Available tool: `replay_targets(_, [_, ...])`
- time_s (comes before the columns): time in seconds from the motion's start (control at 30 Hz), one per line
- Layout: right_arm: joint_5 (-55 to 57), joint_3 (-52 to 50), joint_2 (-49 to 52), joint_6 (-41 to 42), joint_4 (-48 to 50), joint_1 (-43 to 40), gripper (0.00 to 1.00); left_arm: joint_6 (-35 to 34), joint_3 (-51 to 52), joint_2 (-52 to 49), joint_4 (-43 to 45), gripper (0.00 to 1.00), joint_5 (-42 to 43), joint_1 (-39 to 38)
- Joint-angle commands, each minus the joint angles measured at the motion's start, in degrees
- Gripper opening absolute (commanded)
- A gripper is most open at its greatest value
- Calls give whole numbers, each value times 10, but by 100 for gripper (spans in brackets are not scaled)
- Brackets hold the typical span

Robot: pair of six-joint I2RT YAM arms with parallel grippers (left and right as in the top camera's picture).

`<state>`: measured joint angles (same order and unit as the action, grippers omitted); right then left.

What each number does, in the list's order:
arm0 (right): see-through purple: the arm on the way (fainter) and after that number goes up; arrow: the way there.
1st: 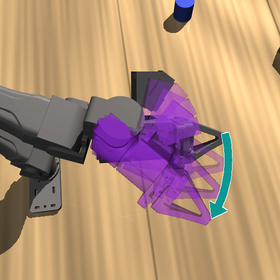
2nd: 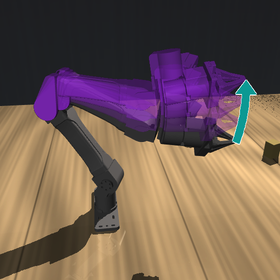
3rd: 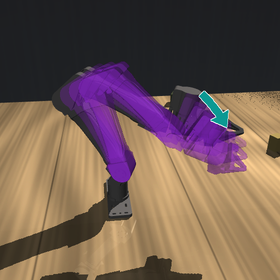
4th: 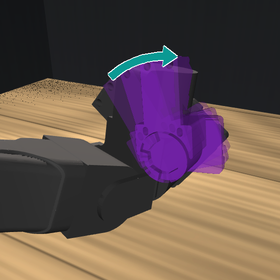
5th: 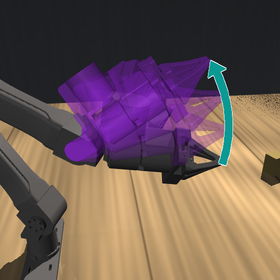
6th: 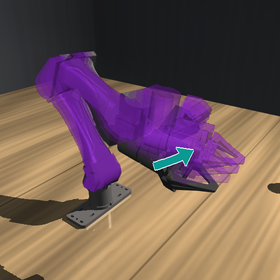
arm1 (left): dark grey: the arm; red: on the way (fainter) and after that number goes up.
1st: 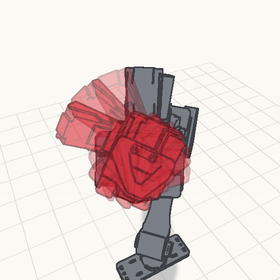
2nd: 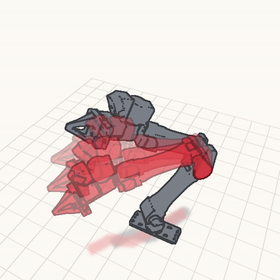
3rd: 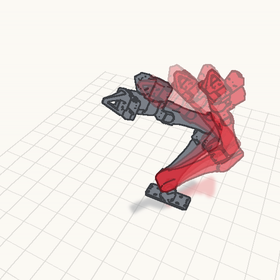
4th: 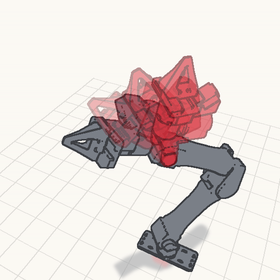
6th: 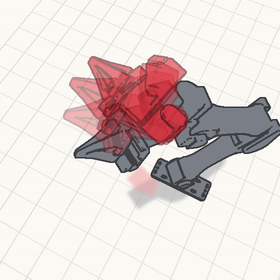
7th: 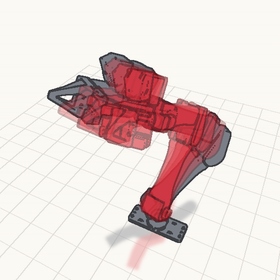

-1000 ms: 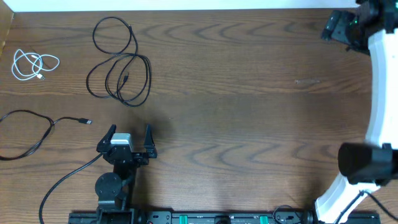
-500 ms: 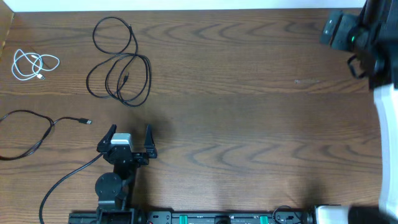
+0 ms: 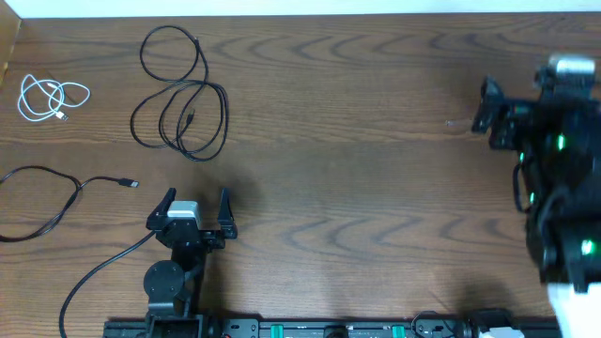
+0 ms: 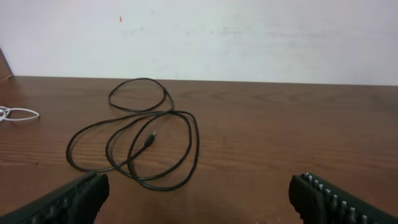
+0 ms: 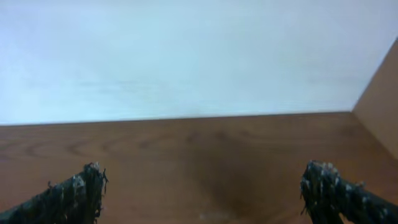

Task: Untangle cables

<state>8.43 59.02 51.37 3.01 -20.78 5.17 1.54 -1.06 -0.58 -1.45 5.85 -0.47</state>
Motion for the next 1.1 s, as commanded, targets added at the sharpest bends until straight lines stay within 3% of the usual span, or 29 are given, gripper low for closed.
replay_targets(0.0, [-3, -65, -65, -14, 23, 6, 99, -1, 8, 4, -22, 98, 12, 2])
replay_targets(0.43, [-37, -264, -224, -44, 100, 3, 99, -1, 8, 4, -22, 98, 12, 2])
replay_targets(1.07, [-63, -358, -411, -44, 113, 2, 99, -1, 8, 4, -22, 98, 12, 2])
